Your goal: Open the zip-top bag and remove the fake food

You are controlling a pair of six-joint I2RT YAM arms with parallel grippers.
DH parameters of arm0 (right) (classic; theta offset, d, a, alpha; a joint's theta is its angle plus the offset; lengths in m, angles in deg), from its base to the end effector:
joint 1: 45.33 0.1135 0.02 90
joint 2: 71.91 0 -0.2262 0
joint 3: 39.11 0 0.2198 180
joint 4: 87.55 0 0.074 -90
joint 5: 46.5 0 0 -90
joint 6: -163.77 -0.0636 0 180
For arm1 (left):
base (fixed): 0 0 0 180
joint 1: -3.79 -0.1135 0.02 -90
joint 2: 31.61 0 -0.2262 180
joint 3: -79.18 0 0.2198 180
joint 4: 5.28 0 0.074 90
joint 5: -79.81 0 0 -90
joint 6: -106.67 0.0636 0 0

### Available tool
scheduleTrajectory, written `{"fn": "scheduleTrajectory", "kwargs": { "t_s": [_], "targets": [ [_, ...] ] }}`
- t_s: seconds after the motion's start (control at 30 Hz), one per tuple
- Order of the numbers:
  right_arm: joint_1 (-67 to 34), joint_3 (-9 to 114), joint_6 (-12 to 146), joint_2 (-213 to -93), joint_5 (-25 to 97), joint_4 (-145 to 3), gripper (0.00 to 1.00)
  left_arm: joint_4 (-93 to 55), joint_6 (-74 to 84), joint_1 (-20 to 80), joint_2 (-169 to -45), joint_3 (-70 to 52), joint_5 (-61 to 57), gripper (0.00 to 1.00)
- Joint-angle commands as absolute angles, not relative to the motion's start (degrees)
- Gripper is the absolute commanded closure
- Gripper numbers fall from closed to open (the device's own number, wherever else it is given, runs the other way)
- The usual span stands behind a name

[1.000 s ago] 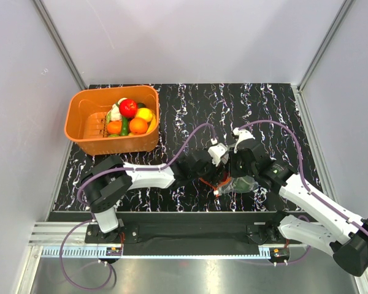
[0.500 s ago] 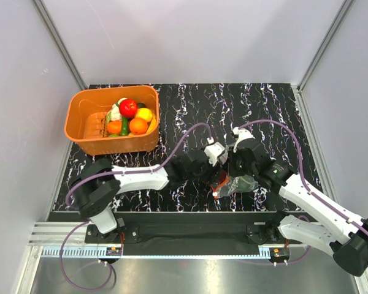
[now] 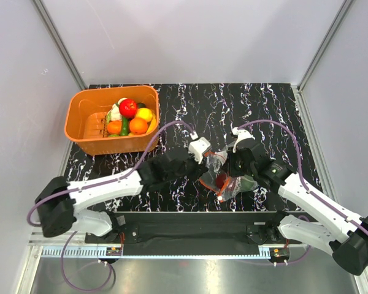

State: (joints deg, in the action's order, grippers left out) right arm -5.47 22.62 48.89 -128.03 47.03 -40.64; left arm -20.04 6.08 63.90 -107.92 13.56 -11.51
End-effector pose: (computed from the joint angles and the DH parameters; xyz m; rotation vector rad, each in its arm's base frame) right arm 0.1683 0.1354 0.2320 -0.2731 2.3283 0.5069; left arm 0.1541 -0.2652 0.2334 0.8651 1.9122 -0.7472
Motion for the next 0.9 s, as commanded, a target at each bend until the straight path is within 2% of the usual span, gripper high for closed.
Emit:
{"fn": "scheduleTrajectory", "kwargs": {
  "t_s": [0.0, 0.2, 0.4, 0.53, 0.73, 0.87],
  "targets": [
    [-5.4, 22.3, 48.7, -127.5, 46.9, -43.1, 1.00, -25.4, 5.6, 62.9, -99.4, 14.6, -12.6, 0.74],
    [-5.6, 21.6, 48.6, -127.0, 46.5, -43.7, 1.00, -30.9, 5.2, 53.8, -87.4, 15.3, -13.6, 0.73],
    [-5.6, 21.1, 48.5, -126.1, 46.1, -43.8, 1.00, -34.2, 6.9, 41.1, -85.3, 11.0, -12.5, 0.73],
    [-5.6, 20.9, 48.7, -125.2, 46.5, -43.2, 1.00, -34.8, 7.5, 36.8, -86.4, 8.0, -10.5, 0.73],
    [-5.7, 20.7, 48.5, -124.6, 48.0, -42.9, 1.00, -30.4, 4.1, 38.7, -87.1, 10.8, -1.7, 0.70],
    [-5.8, 21.4, 48.2, -124.5, 49.8, -42.1, 1.00, -24.5, 3.5, 48.7, -89.8, 13.9, -3.7, 0.66]
  ]
}}
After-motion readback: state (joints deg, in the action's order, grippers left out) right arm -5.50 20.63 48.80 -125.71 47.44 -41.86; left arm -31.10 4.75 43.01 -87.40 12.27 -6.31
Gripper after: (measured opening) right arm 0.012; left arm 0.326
